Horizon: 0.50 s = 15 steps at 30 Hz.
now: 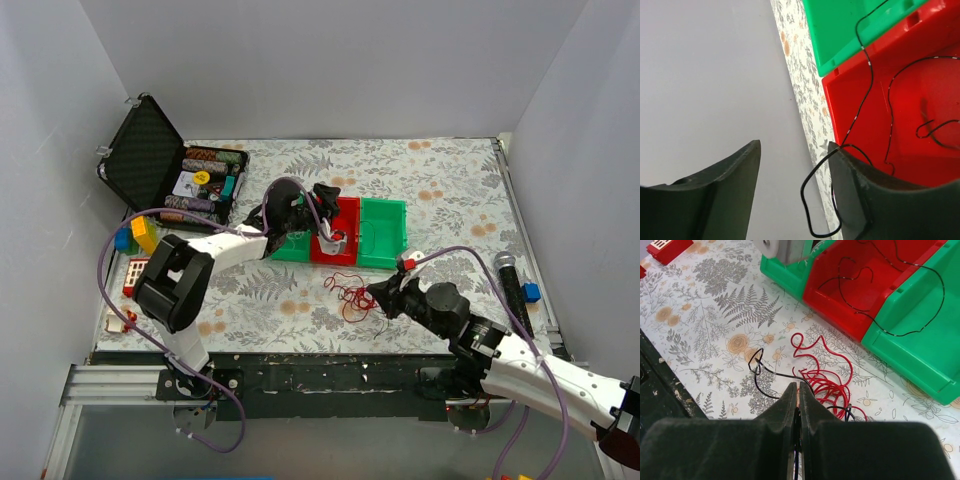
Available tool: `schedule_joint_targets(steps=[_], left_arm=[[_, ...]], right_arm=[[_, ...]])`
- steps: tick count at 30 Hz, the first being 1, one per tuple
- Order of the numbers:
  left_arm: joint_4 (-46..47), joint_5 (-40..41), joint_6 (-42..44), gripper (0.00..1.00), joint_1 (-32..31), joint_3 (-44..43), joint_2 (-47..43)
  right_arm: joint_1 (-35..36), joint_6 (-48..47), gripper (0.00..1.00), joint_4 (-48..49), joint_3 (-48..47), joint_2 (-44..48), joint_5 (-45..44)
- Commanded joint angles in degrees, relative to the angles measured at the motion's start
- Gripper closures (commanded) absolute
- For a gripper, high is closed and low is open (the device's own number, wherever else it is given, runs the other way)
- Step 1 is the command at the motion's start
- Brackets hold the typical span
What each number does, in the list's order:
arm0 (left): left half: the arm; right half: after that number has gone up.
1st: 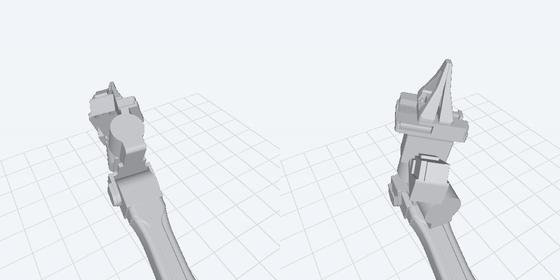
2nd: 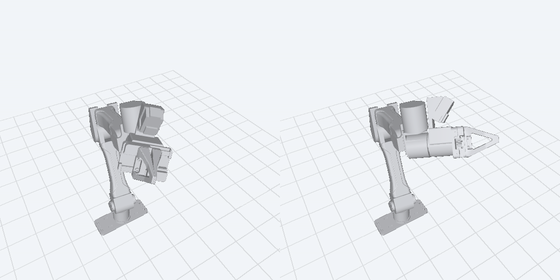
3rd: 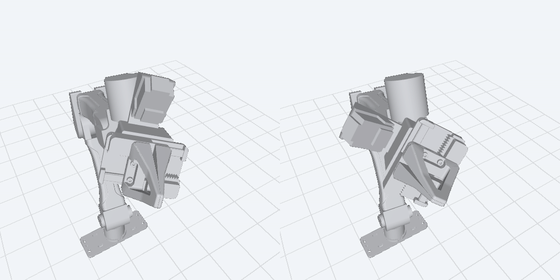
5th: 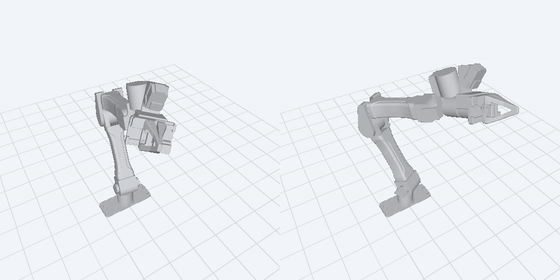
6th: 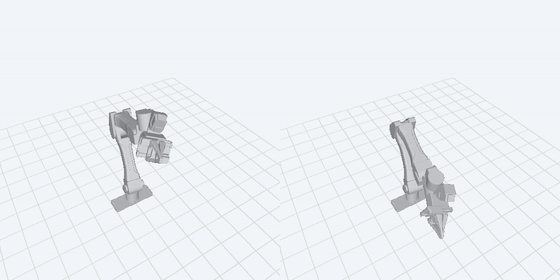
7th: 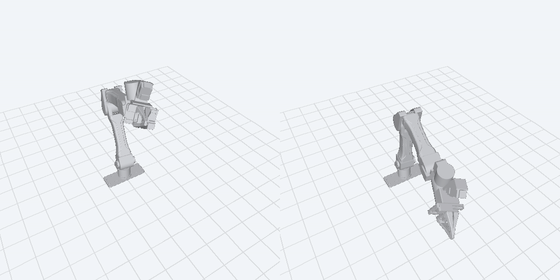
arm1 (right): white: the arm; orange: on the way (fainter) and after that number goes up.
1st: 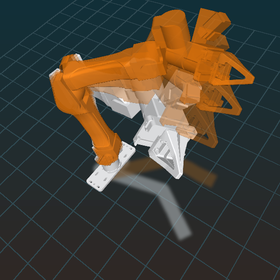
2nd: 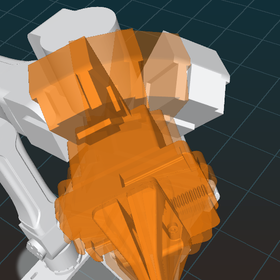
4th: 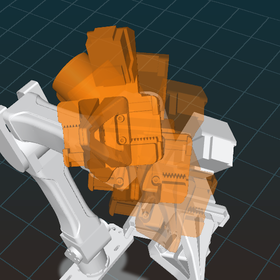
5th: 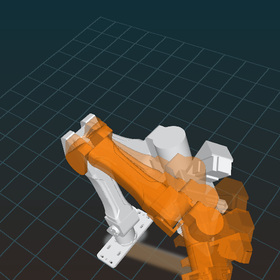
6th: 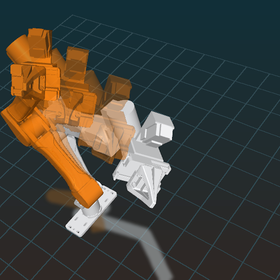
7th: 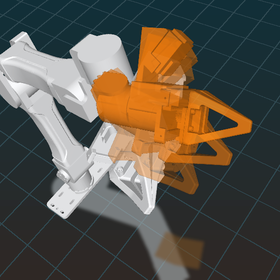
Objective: Untangle the cables
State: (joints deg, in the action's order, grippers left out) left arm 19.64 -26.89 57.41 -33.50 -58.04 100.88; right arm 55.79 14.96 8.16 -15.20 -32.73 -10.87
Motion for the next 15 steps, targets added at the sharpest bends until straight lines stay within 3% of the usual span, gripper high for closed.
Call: schedule_joint_targets(steps=[1,9,13,15], left_arm=[[-12.2,-0.3,-4.4,0.42,0.0,-5.0,-6.1],[-32.4,-7.1,-1.5,0.38,0.5,-9.2,-8.8],[-33.0,-7.4,-6.6,0.08,0.5,-11.5,-9.6],[-33.0,-7.6,-12.2,0.07,0.6,-14.4,-9.7]], right_arm=[[-0.9,-0.6,0.99,0.0,-3.3,1.9,-3.0],[-3.0,-0.5,0.99,1.6,-3.6,-0.1,0.9],[-3.4,-0.9,0.97,1.8,-4.8,-2.0,2.8],[-3.7,-1.0,0.97,1.2,-5.5,-2.2,1.7]])
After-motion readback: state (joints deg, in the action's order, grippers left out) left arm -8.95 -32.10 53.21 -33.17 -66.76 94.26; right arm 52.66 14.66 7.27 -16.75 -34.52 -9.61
